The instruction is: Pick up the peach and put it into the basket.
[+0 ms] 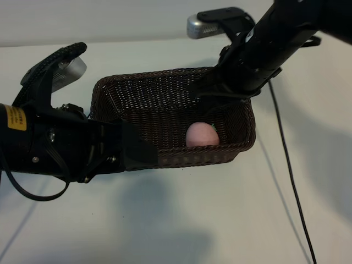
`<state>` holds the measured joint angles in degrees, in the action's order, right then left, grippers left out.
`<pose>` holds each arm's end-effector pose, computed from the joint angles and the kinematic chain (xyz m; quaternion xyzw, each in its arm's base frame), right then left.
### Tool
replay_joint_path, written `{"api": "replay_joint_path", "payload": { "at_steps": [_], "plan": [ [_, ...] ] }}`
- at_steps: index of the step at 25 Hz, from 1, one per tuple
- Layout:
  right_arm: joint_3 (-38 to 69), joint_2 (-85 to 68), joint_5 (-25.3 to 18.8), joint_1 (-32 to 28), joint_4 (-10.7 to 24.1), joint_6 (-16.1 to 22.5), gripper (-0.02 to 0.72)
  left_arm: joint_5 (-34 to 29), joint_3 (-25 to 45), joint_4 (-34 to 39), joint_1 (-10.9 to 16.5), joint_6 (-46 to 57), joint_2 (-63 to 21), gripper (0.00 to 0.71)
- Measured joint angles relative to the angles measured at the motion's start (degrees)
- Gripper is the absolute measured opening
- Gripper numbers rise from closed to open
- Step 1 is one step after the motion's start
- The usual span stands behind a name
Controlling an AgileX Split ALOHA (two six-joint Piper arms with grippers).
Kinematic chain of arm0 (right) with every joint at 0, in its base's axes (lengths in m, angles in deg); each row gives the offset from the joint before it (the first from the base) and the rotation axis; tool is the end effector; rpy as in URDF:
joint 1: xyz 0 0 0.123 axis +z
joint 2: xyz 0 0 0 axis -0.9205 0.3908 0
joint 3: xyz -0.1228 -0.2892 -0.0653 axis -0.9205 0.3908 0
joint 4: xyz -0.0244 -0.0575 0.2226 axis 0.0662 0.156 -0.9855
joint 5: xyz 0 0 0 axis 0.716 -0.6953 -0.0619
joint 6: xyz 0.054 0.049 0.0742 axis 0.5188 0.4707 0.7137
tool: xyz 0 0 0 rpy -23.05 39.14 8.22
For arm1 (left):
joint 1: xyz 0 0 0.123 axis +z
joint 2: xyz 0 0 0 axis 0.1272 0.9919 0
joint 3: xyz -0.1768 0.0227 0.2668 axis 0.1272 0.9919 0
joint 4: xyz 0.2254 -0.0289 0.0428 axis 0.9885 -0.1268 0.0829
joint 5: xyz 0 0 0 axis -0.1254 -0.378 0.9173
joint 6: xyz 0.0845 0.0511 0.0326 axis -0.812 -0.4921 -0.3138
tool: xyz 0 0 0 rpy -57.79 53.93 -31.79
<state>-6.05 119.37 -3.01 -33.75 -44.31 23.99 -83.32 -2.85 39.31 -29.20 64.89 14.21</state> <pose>0.2854 0.2274 0.3069 -0.2559 0.9341 0.2158 0.1239 0.1344 -0.1407 0.3511 0.0128 0.9184 -0.3482 0.1872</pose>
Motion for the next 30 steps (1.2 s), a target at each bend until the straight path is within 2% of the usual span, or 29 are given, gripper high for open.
{"api": "replay_joint_path", "payload": {
  "at_steps": [7, 17, 24, 30],
  "plan": [
    [0.0, -5.8, -4.6, 0.0, 4.4, 3.8, 0.422, 0.0, 0.0, 0.0, 0.0, 0.0, 0.0, 0.547],
    [0.0, -13.9, -9.8, 0.0, 8.4, 8.9, 0.422, 0.0, 0.0, 0.0, 0.0, 0.0, 0.0, 0.547],
    [0.0, -17.2, -13.2, 0.5, 9.5, 10.8, 0.424, 0.0, 0.0, 0.0, 0.0, 0.0, 0.0, 0.547],
    [3.9, -20.1, -12.9, 3.9, 9.6, 12.7, 0.424, 0.0, 0.0, 0.0, 0.0, 0.0, 0.0, 0.547]
  ]
}}
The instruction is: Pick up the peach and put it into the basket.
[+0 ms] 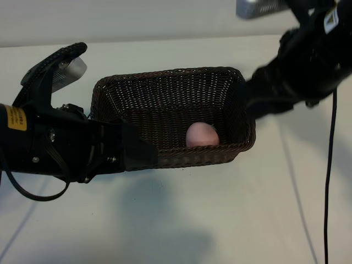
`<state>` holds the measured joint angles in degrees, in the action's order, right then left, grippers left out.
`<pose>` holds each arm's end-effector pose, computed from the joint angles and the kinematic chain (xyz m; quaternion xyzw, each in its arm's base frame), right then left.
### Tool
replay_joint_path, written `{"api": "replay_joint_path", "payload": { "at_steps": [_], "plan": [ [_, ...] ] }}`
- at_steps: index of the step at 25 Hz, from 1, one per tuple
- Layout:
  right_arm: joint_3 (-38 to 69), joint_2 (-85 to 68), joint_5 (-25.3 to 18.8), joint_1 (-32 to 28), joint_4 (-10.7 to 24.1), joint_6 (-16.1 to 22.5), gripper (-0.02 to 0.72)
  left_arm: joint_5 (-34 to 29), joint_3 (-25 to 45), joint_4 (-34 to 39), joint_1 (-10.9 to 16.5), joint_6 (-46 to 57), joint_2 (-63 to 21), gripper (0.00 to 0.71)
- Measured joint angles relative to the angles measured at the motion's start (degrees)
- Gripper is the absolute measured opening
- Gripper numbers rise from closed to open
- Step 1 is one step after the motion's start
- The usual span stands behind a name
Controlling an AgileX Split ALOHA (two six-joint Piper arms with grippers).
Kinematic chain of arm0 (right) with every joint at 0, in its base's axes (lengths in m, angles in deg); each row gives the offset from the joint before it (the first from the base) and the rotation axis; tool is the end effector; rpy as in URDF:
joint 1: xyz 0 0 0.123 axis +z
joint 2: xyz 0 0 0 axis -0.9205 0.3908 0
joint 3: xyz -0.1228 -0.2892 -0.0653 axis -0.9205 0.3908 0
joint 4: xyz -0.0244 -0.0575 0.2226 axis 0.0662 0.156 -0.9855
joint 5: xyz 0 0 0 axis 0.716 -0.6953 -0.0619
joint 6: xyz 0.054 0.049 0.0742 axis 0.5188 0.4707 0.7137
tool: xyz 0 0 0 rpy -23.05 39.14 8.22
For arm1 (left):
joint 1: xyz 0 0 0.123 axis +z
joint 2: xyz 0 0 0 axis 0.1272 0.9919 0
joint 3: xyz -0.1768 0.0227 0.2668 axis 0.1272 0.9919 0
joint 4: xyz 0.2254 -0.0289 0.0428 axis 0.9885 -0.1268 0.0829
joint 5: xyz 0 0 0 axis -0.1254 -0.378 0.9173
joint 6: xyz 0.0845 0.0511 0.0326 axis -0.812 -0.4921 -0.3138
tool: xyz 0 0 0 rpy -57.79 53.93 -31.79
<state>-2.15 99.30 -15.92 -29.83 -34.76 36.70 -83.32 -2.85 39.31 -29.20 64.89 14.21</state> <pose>0.1903 0.1725 0.3849 -0.2444 0.9419 0.1800 0.1440 0.1344 -0.1407 0.3511 0.0128 0.9184 -0.3482 0.1872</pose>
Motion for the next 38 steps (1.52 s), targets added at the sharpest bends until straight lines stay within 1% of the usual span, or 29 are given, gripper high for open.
{"api": "replay_joint_path", "payload": {
  "at_steps": [3, 5, 9, 12, 16, 18, 20, 22, 24, 33, 38],
  "plan": [
    [2.2, -1.8, 1.3, 1.3, 0.0, 1.5, 0.424, 0.0, 0.0, 0.0, 0.0, -0.1, 0.0, 0.547],
    [2.5, -3.0, 1.7, 1.7, 0.0, 3.3, 0.424, 0.0, 0.0, 0.0, 0.0, -0.1, 0.0, 0.547],
    [2.5, -5.6, 0.8, 1.7, -0.1, 7.6, 0.427, 0.0, 0.0, 0.0, 0.0, -0.1, 0.0, 0.547],
    [2.6, -6.9, -0.2, 2.8, 0.0, 9.8, 0.455, 0.0, 0.0, 0.0, 0.0, -0.1, 0.0, 0.547],
    [2.6, -7.3, -0.4, 6.7, 0.2, 12.9, 0.504, 0.0, 0.0, 0.0, 0.0, -0.1, 0.0, 0.547],
    [2.6, -7.3, -0.4, 8.7, 1.4, 15.3, 0.513, 0.0, 0.0, 0.0, 0.0, -0.1, 0.0, 0.547],
    [2.6, -7.3, -0.4, 10.4, 3.8, 18.7, 0.517, 0.0, 0.0, 0.0, 0.0, -0.1, 0.0, 0.547],
    [2.6, -7.3, -0.4, 11.6, 6.2, 21.3, 0.518, 0.0, 0.0, 0.0, 0.0, -0.1, 0.0, 0.547],
    [2.6, -7.3, -0.3, 12.7, 7.7, 23.3, 0.518, 0.0, 0.0, 0.0, 0.0, -0.1, 0.0, 0.547],
    [2.6, -7.3, -0.4, 16.0, 9.9, 27.5, 0.518, 0.0, 0.0, 0.0, 0.0, 0.0, 0.0, 0.547],
    [2.6, -7.3, -0.4, 16.0, 11.5, 29.2, 0.518, 0.0, 0.0, 0.0, 0.0, 0.0, 0.0, 0.547]
  ]
}}
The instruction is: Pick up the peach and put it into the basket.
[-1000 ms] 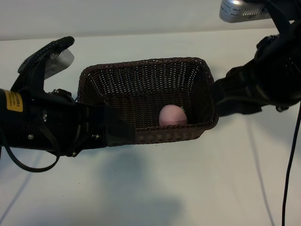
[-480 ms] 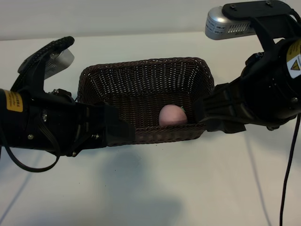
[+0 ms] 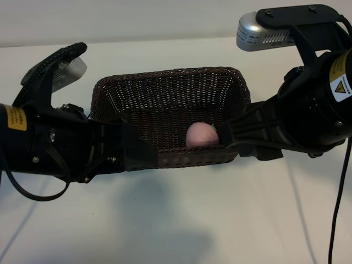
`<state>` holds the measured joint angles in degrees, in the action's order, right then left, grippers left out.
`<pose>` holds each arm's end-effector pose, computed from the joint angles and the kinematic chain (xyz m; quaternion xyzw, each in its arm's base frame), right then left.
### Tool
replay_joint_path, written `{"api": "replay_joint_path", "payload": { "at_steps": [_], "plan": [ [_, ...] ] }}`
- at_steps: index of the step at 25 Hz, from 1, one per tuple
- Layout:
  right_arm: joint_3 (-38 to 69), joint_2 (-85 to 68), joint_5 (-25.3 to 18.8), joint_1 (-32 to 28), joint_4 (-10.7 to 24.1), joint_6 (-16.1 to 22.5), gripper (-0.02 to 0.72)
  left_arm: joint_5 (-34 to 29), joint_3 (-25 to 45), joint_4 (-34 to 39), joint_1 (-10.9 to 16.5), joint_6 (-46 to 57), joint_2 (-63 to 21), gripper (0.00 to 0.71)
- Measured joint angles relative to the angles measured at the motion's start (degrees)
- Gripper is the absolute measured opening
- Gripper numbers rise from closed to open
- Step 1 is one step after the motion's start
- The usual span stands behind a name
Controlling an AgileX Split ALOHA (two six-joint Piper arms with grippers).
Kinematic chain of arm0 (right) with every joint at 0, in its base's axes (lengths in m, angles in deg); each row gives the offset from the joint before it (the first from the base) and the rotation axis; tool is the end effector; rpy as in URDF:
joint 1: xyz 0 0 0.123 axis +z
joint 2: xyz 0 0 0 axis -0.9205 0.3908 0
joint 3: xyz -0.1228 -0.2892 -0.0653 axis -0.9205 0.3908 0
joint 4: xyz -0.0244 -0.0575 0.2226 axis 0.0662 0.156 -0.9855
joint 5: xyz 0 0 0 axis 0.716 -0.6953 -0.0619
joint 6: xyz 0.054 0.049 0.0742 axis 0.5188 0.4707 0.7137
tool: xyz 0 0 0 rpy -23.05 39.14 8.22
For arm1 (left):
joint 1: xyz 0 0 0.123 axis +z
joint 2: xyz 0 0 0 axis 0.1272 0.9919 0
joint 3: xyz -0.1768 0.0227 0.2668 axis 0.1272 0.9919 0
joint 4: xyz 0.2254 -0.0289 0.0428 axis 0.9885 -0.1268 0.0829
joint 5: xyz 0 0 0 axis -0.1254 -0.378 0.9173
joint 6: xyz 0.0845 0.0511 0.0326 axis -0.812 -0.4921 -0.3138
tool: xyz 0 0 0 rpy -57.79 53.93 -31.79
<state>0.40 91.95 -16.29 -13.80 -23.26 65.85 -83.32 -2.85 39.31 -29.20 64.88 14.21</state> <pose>0.1285 0.1769 0.4004 -0.1511 0.9590 0.1778 0.1606 0.1344 -0.1407 0.3511 0.0129 0.9184 -0.3482 0.1872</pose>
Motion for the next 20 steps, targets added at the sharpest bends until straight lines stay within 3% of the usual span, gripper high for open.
{"api": "replay_joint_path", "payload": {
  "at_steps": [20],
  "plan": [
    [0.0, 0.0, -0.2, 0.0, 1.2, 0.9, 0.52, 0.0, 0.0, 0.0, 0.0, 0.0, 0.0, 0.547]
  ]
}}
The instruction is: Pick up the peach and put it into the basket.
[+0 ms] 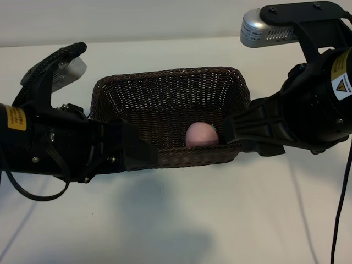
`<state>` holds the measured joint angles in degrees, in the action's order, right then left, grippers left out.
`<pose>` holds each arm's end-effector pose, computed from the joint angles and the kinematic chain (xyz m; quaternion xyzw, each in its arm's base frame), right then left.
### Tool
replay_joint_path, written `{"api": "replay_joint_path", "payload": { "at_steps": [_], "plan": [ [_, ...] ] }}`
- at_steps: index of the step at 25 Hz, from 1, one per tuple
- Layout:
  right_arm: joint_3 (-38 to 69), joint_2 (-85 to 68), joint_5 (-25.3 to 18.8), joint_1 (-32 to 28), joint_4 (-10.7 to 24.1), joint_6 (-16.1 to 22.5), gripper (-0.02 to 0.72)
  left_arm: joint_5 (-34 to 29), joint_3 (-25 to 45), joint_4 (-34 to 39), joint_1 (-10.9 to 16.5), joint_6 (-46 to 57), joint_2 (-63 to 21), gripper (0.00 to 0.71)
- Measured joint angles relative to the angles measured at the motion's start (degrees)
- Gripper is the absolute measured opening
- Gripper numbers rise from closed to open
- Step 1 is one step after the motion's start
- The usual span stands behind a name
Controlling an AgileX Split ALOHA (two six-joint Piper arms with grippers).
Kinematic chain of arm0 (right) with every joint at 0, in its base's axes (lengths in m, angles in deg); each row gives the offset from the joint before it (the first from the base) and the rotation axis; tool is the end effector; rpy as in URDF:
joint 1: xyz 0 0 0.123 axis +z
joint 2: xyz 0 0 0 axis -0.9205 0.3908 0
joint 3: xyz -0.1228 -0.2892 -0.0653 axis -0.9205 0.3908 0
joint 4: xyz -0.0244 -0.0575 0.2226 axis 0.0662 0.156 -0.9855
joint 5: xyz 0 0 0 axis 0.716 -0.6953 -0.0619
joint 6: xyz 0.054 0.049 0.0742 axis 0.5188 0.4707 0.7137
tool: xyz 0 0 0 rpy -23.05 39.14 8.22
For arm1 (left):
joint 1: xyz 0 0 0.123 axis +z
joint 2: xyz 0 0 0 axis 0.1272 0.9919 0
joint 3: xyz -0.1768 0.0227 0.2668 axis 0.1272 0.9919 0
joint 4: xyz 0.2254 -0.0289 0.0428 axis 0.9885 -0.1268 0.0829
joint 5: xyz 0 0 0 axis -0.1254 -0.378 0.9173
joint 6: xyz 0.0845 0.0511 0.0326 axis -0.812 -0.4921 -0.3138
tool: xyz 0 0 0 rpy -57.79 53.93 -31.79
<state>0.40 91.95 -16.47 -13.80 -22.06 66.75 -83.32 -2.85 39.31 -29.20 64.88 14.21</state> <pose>0.1300 0.1755 0.4002 -0.1448 0.9605 0.1706 0.1654 0.1344 -0.1407 0.3511 0.0129 0.9184 -0.3482 0.1872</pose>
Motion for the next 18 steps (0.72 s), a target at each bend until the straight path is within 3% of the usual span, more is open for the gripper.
{"api": "replay_joint_path", "payload": {
  "at_steps": [18],
  "plan": [
    [0.0, 0.0, -0.1, 0.0, 1.1, -0.1, 0.52, 0.0, 0.0, 0.0, 0.0, -0.1, 0.0, 0.547]
  ]
}}
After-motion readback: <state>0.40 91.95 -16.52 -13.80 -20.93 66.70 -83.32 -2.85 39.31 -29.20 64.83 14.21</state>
